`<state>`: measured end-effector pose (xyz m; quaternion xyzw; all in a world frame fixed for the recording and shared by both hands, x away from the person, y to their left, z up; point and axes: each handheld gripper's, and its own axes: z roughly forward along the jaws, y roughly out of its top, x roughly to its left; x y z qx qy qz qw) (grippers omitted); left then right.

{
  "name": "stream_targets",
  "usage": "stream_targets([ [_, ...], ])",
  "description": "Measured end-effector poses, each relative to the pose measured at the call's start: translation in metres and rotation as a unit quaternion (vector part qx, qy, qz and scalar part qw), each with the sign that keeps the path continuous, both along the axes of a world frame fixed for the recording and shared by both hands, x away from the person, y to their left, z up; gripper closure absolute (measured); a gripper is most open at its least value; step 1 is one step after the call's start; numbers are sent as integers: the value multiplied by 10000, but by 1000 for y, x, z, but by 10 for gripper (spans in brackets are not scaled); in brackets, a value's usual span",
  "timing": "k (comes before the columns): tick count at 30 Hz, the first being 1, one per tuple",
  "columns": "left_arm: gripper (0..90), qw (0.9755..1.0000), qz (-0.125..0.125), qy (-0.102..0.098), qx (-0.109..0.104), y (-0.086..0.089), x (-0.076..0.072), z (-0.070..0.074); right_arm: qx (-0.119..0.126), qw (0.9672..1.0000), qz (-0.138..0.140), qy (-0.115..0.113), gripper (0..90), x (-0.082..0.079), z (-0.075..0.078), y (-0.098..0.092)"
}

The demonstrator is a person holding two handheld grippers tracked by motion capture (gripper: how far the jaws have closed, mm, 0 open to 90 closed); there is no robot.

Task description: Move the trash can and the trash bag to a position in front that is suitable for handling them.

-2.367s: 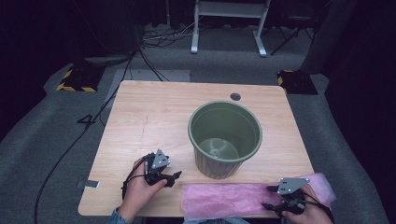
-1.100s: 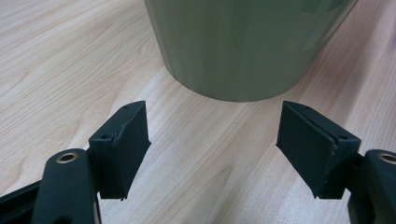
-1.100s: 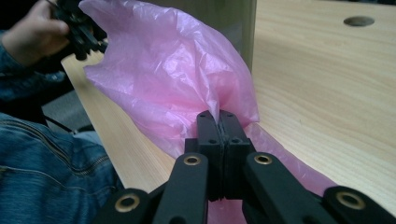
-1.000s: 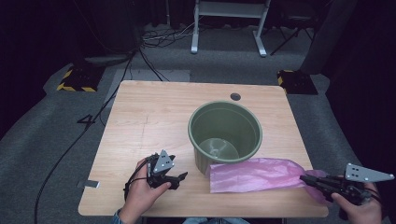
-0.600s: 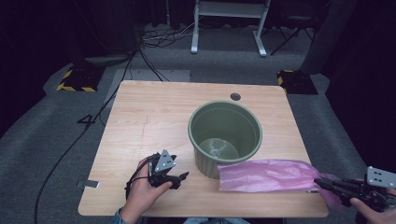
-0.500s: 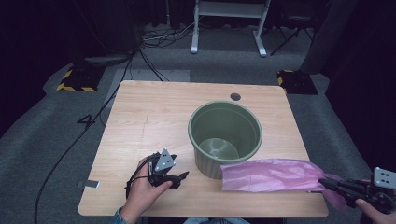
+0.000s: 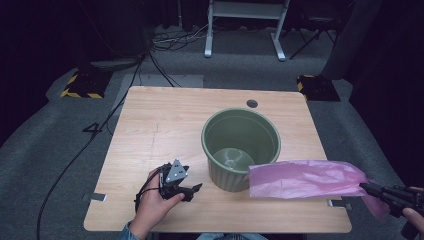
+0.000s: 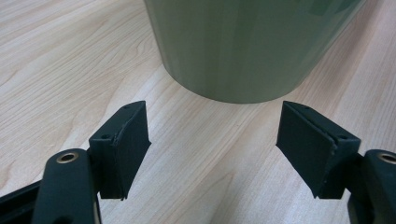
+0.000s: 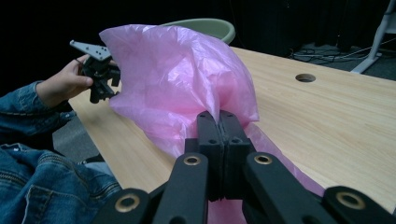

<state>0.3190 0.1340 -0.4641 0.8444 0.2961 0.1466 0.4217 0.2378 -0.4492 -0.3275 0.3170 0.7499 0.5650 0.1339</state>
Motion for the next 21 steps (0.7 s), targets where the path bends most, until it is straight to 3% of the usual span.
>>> stream_targets([
  [7,252,10000,5,-32,-15,1,0,2,168,9997,-164,-35,900,10,7,-1],
  [21,252,10000,85,-32,-32,7,-2,1,419,9988,-216,-118,900,31,28,2],
])
